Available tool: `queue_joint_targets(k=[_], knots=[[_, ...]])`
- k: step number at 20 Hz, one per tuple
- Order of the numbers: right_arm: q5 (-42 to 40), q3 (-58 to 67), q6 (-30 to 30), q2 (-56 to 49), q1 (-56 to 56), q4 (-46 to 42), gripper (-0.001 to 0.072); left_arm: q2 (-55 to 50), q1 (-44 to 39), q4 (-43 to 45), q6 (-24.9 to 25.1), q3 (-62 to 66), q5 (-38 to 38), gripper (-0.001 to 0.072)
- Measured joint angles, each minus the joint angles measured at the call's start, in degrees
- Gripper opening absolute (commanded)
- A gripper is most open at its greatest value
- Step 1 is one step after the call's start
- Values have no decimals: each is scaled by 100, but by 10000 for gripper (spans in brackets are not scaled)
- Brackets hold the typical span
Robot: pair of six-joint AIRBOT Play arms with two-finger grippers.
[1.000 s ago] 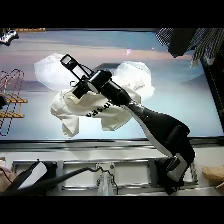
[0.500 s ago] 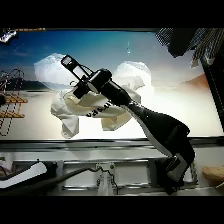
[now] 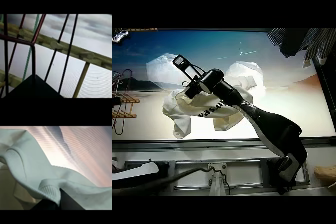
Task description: Fold the clothes and pants, and hang the long-sleeved shirts on hangers.
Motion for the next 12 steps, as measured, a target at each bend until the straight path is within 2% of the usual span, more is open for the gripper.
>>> queue_joint_targets(k=[6, 12], knots=[[-7, 0, 15, 0, 0, 72, 28, 352, -35, 24, 70, 20, -9, 19], [-39, 0, 15, 0, 0, 114, 28, 1458, -461, -103, 74, 63, -85, 18]])
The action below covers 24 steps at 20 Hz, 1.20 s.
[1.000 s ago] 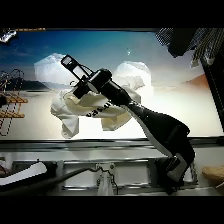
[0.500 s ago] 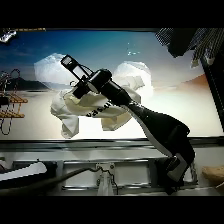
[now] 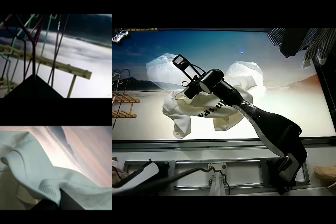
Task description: Fold the clothes and pants, and hang the long-sleeved shirts on hangers.
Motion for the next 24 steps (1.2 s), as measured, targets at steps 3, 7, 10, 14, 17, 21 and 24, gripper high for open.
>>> queue_joint_targets(k=[3, 7, 10, 14, 17, 21, 24], knots=[[-9, 0, 2, 0, 0, 63, 28, 588, -278, -254, 2, 26, -118, 18], [-17, 0, 2, 0, 0, 118, 28, 1429, -627, -610, -17, 37, -555, 17], [-83, 0, 0, 0, 0, 114, 28, 2142, -848, -1368, -66, -9, -1145, 17], [-173, 0, 0, 0, 0, 79, 28, 3259, -1180, -2500, -87, -306, -1853, 17], [-199, 0, 0, 0, 0, 57, 27, 3974, -1362, -3309, -103, -651, -2570, 18], [-186, 0, 0, 0, 0, 55, 27, 4804, -1449, -4052, -101, -1067, -3436, 17], [-131, 0, 0, 28, 0, 55, 27, 5268, -1469, -4347, 7, -1397, -3703, 17]])
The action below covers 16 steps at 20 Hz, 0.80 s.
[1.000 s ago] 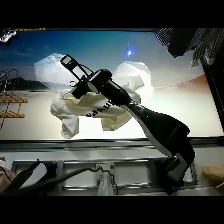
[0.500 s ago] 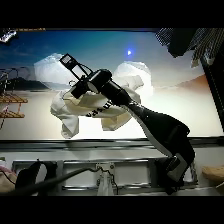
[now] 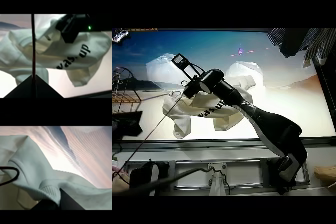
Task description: Fold the clothes and pants, and hang the long-sleeved shirts on hangers.
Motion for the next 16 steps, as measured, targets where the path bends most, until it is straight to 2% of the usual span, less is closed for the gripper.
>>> queue_joint_targets(k=[6, 10, 13, 16], knots=[[118, 0, 0, 63, -7, -68, 27, 553, -9, -1137, 151, -518, -70, 15], [170, 0, 0, 79, -11, -92, 27, 758, -9, -1244, 168, -748, 46, 15], [245, 0, 0, 85, -11, -105, 27, 804, -9, -1598, 186, -1248, 334, 15], [334, 0, -2, 103, -13, -105, 27, 796, -9, -2256, 437, -1902, 916, 15]])
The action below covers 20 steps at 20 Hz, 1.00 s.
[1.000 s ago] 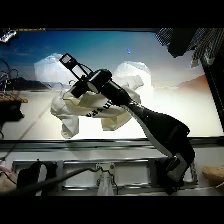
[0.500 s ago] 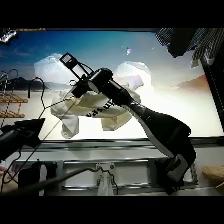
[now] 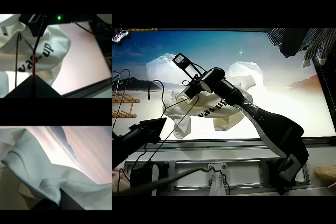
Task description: Fold the clothes and pants, and hang the long-sleeved shirts on hangers.
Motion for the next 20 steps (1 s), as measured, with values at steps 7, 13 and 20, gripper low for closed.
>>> queue_joint_targets(k=[7, 13, 20], knots=[[105, 0, -109, 39, -59, -2, 26, -162, 2, -1123, 680, -763, 846, 15], [195, 0, -168, 39, -330, 109, 26, 109, 2, -544, 737, -527, 413, 15], [269, 0, -173, 42, -450, 474, 26, 170, 2, 31, 761, 17, 420, 15]])
